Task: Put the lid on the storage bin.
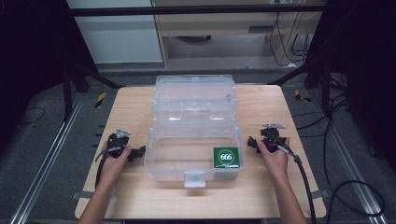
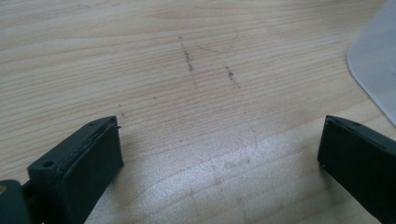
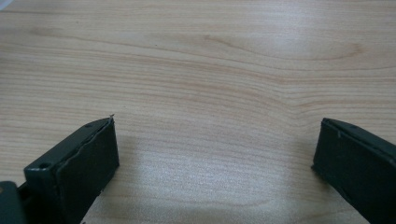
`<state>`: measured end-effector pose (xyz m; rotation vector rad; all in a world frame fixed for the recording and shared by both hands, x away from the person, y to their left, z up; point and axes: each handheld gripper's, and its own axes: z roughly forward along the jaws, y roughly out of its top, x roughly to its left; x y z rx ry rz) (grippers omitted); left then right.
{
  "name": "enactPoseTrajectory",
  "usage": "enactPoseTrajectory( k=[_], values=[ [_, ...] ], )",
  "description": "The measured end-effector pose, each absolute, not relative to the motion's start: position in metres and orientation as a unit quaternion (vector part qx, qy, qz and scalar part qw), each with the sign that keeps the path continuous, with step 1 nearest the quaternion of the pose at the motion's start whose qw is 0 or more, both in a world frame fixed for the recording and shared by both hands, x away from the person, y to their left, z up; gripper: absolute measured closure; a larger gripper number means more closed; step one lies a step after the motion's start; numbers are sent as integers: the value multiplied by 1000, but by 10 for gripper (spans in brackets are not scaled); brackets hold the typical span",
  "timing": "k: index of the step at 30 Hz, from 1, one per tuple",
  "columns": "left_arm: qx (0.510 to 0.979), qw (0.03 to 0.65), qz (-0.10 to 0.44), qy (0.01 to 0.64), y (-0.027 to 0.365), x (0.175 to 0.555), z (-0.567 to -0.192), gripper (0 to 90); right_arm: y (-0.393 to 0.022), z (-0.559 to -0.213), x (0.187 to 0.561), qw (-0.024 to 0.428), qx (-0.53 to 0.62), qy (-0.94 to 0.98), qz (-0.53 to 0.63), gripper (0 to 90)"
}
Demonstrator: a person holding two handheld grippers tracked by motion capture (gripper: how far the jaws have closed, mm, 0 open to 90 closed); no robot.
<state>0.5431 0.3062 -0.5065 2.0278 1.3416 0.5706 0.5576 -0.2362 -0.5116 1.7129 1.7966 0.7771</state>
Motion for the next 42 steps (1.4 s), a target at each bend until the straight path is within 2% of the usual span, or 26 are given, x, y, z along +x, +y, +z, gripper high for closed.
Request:
enactPoseTrajectory(
  k=[2,9,12,16,23,34,40,42],
  values=[
    [771,321,217,505,310,541,-504,32,-238,-512,556,260,615,684,295,3],
    [784,337,226,470,318,528,-481,30,-245,-506,554,240,589,718,283,48],
    [811,316,213,444,327,520,-464,29,-248,-491,547,252,554,755,244,69],
    [830,296,203,427,335,515,-445,30,-250,-467,540,243,511,802,189,94],
    [851,287,182,400,340,503,-414,31,-247,-427,532,240,440,855,131,75],
    [884,275,178,334,321,486,-382,36,-240,-366,540,245,379,879,153,122],
    [901,271,191,281,295,471,-358,50,-222,-324,538,261,331,889,177,257],
    [903,269,194,273,291,469,-354,52,-219,-319,537,265,323,891,178,264]
  ],
)
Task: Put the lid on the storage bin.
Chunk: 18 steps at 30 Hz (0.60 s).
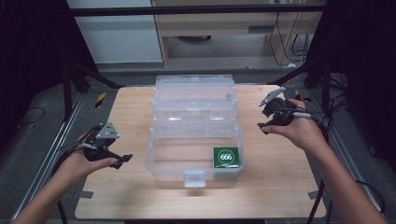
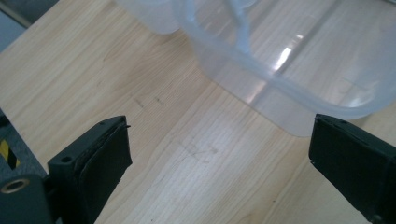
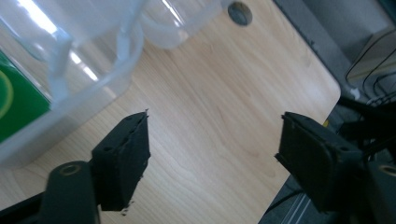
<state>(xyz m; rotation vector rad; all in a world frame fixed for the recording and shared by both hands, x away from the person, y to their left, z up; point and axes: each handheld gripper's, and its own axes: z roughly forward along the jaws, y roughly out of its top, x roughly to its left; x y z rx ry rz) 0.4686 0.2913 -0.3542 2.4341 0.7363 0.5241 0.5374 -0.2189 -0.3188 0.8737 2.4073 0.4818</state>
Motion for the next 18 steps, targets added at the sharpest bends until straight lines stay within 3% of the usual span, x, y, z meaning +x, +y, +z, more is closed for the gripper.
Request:
enactPoseTrajectory(
  k=[8,18],
  values=[
    [916,274,205,209,264,446,-332,66,-183,-284,540,277,261,907,182,410],
    [932,261,191,166,228,441,-331,88,-144,-259,550,292,195,918,185,576]
  ],
)
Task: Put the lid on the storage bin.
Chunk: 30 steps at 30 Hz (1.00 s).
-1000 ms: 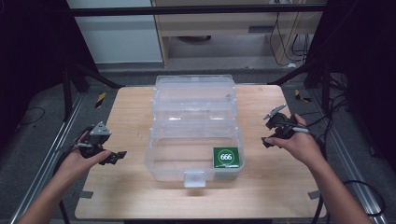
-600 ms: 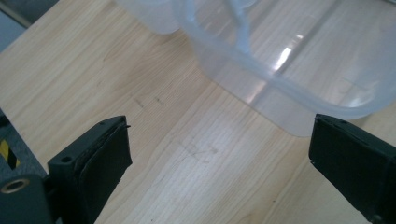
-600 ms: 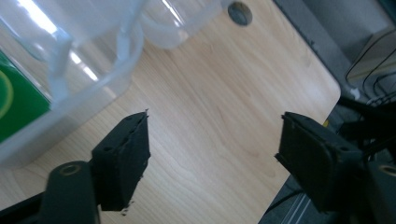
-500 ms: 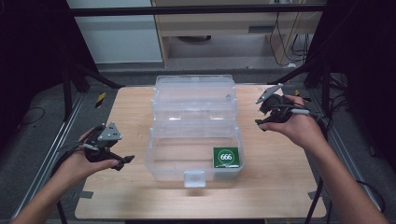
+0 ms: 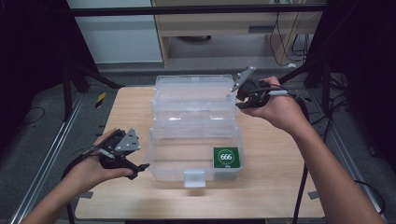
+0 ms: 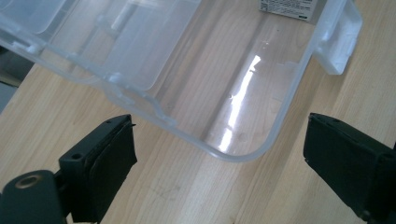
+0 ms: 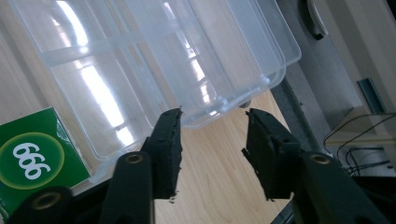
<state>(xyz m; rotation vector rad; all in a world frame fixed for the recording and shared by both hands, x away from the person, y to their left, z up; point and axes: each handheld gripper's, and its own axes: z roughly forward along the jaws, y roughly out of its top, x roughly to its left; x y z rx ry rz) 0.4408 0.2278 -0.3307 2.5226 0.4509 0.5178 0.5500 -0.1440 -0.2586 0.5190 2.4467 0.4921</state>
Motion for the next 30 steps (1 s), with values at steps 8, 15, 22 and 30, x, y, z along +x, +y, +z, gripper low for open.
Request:
enactPoseTrajectory(
  k=[8,15,22,30],
  values=[
    [938,257,182,144,206,443,-336,107,-119,-259,558,288,154,926,187,662],
    [944,253,169,126,194,446,-342,170,-101,-273,567,275,122,937,178,651],
    [953,241,150,109,184,451,-355,201,-83,-295,581,257,103,948,160,622],
    [959,236,129,93,181,452,-368,278,-76,-303,584,249,76,954,150,710]
  ],
)
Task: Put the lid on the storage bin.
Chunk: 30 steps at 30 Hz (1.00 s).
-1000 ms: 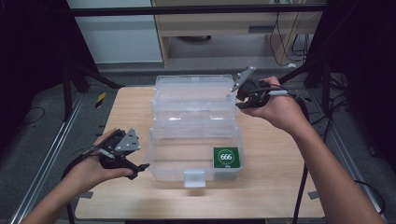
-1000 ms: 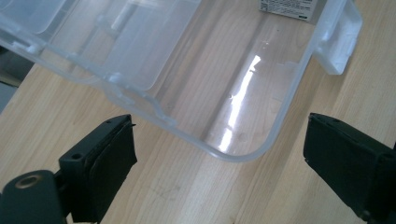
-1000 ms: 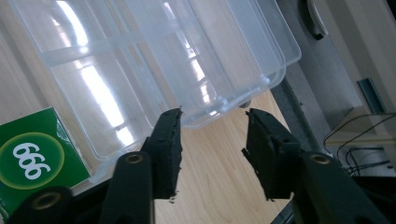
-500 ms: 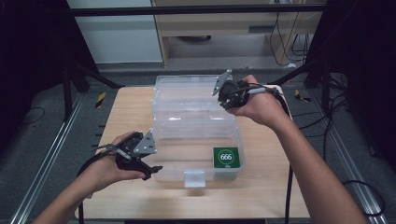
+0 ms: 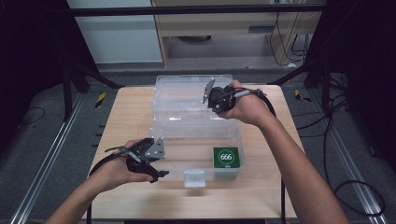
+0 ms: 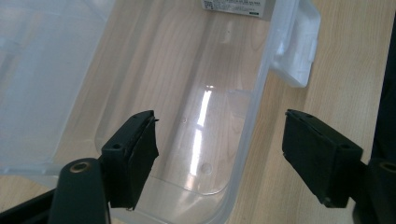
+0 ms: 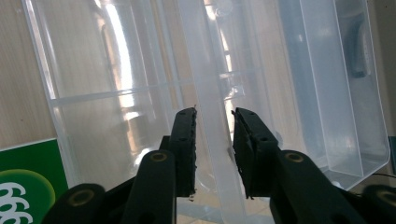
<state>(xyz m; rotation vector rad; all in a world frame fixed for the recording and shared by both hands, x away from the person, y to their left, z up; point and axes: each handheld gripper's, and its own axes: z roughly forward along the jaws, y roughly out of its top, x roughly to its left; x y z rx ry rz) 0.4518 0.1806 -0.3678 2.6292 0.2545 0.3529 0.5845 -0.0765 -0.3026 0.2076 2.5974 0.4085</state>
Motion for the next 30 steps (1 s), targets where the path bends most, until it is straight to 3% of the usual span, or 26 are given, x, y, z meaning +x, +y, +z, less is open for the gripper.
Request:
enactPoseTrajectory(
  k=[12,30],
  values=[
    [965,218,112,88,179,452,-380,435,-76,-303,587,256,59,956,133,800],
    [975,191,94,69,169,454,-396,582,-72,-307,589,255,62,958,119,768]
  ],
)
